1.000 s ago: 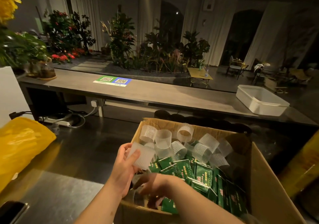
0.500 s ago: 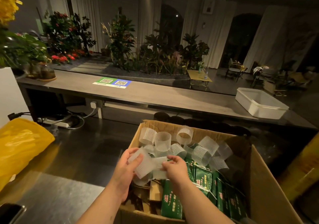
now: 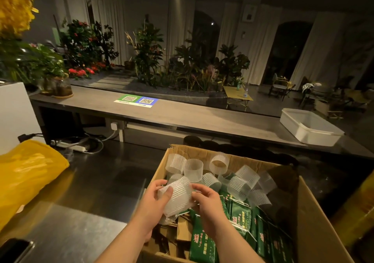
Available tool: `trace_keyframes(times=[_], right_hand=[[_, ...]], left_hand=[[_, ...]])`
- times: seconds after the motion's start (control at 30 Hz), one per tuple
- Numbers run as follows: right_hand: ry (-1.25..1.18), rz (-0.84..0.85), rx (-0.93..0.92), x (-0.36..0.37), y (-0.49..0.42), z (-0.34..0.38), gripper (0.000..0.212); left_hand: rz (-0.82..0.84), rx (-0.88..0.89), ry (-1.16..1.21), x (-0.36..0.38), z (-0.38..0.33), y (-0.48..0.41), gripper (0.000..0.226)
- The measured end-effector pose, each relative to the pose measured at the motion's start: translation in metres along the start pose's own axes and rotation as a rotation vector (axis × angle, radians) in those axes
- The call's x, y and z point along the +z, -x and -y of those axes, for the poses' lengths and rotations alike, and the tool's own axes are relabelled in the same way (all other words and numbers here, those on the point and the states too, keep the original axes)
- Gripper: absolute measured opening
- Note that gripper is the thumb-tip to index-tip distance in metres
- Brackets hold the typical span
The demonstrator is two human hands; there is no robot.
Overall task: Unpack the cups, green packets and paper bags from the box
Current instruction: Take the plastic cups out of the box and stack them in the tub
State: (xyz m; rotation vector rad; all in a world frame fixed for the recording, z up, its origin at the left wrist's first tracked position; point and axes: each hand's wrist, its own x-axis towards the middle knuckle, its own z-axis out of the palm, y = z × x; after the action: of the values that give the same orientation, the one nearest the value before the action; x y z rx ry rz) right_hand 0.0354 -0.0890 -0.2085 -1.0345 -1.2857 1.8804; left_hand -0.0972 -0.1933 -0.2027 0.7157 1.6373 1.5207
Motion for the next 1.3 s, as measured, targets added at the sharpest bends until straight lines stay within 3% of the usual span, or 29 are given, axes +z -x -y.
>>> trace_keyframes(times=[0.1, 0.2, 0.23, 0.3, 0.37, 0.4, 0.47, 0.53, 0.63, 0.77, 0.87, 0.93, 1.0, 1.1, 1.17, 1.3], right_hand=[[0.072, 0.064, -0.05, 0.005, 0.004, 0.001, 0.022], [-0.012, 0.19, -0.001, 0.013, 0.007, 0.004, 0.022], [-0.02, 0.148, 0.001, 0.015, 0.005, 0.005, 0.023], [0.041, -0.094, 0.005, 0.018, -0.01, 0.003, 0.023], [0.278, -0.226, 0.027, 0.016, -0.025, -0.004, 0.021], [0.467, -0.159, 0.026, 0.015, -0.033, -0.011, 0.02], [0.793, 0.155, 0.048, 0.016, -0.042, -0.026, 0.019], [1.014, 0.398, 0.116, 0.018, -0.045, -0.041, 0.032], [1.208, 0.4, 0.082, 0.014, -0.052, -0.058, 0.038], [0.666, -0.057, 0.044, 0.003, -0.047, -0.034, 0.019], [0.239, -0.314, -0.013, -0.011, -0.036, -0.003, 0.025], [0.004, -0.311, 0.029, -0.018, -0.025, 0.008, 0.023], [-0.128, -0.193, 0.075, -0.019, -0.015, 0.012, 0.023], [0.191, -0.075, -0.022, -0.012, -0.011, 0.016, 0.031], [0.418, -0.028, -0.089, -0.006, -0.01, 0.022, 0.037], [0.557, 0.057, -0.124, 0.003, -0.009, 0.035, 0.033]], left_hand=[[-0.003, 0.023, -0.036, 0.001, 0.002, -0.002, 0.021], [0.038, 0.022, -0.023, 0.001, 0.003, -0.003, 0.032], [0.042, 0.019, -0.011, 0.001, 0.003, -0.003, 0.038], [0.021, 0.003, 0.029, -0.002, 0.004, -0.005, 0.045], [-0.007, 0.001, 0.07, -0.003, 0.005, -0.007, 0.045], [-0.014, 0.01, 0.08, -0.004, 0.005, -0.008, 0.046], [-0.023, 0.034, 0.098, -0.005, 0.005, -0.008, 0.049], [-0.028, 0.048, 0.118, -0.005, 0.007, -0.008, 0.053], [-0.024, 0.06, 0.1, -0.005, 0.009, -0.007, 0.049], [0.004, 0.044, 0.155, -0.006, 0.009, -0.009, 0.05], [0.032, 0.014, 0.157, -0.009, 0.013, -0.012, 0.062], [0.073, 0.004, 0.08, -0.01, 0.017, -0.014, 0.071], [0.088, 0.021, -0.107, -0.007, 0.02, -0.013, 0.082], [0.07, 0.096, -0.451, -0.001, 0.019, -0.008, 0.087], [0.094, 0.132, -0.524, 0.002, 0.016, -0.004, 0.086], [0.13, 0.152, -0.588, 0.007, 0.013, 0.0, 0.083]])
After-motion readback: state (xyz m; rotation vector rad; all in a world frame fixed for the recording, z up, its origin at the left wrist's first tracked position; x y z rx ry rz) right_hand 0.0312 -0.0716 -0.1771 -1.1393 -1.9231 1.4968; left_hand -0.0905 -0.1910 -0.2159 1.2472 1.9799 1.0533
